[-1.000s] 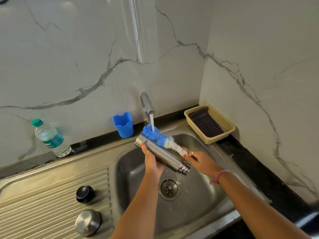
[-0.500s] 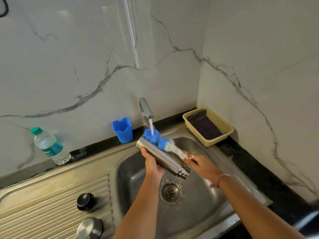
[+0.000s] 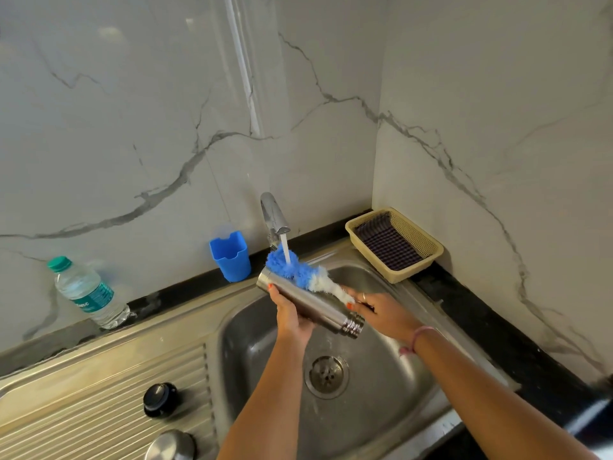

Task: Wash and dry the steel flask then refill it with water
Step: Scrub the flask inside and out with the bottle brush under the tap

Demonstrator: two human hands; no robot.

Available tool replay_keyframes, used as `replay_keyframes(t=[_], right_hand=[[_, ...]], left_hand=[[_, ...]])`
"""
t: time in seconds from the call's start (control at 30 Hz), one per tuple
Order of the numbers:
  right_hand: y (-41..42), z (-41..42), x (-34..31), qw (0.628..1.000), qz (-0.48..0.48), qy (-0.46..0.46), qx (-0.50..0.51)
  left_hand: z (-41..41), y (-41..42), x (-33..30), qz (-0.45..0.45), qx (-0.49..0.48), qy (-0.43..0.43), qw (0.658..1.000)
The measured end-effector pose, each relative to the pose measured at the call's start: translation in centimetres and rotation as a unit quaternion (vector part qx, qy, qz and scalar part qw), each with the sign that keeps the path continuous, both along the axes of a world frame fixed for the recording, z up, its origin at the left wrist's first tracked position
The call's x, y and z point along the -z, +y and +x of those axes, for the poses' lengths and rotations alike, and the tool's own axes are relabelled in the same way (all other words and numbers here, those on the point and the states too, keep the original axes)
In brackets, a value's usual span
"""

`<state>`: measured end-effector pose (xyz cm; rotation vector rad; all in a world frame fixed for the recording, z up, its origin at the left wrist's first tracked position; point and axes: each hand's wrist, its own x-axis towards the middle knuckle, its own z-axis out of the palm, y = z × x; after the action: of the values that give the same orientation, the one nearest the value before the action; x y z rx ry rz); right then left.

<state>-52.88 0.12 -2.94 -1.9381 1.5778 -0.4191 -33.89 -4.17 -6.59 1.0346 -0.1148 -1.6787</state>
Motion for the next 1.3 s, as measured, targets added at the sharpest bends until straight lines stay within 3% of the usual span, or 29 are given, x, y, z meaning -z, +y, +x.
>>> replay_keyframes(t=[0.33, 0.53, 0.7, 0.97, 1.17, 1.3], right_hand=[[6.6, -7.9, 2.4, 0.994, 0.095, 0.003, 0.052], [3.2, -4.1, 1.6, 0.998, 0.031, 0.061, 0.012], [0.8, -1.1, 0.2, 0.999, 0.002, 0.042, -0.017], [5.1, -6.7, 3.3, 0.997, 0.062, 0.039, 0.015], [0.9, -1.3, 0.6, 0.999, -0.018, 0.032, -0.012], [-1.1, 0.5, 0.8, 0.999, -0.027, 0.032, -0.013]], left_hand=[[1.5, -1.2, 1.1, 0.011, -0.091, 0.006, 0.996], [-0.1, -0.7, 1.4, -0.023, -0.034, 0.01, 0.999], [-1.3, -0.4, 1.2, -0.022, -0.025, 0.006, 0.999], [0.5, -1.1, 1.3, 0.015, -0.055, 0.003, 0.998], [-0.9, -0.5, 0.8, -0.047, 0.014, -0.008, 0.999], [-1.1, 0.0, 0.6, -0.029, -0.002, -0.014, 0.999]])
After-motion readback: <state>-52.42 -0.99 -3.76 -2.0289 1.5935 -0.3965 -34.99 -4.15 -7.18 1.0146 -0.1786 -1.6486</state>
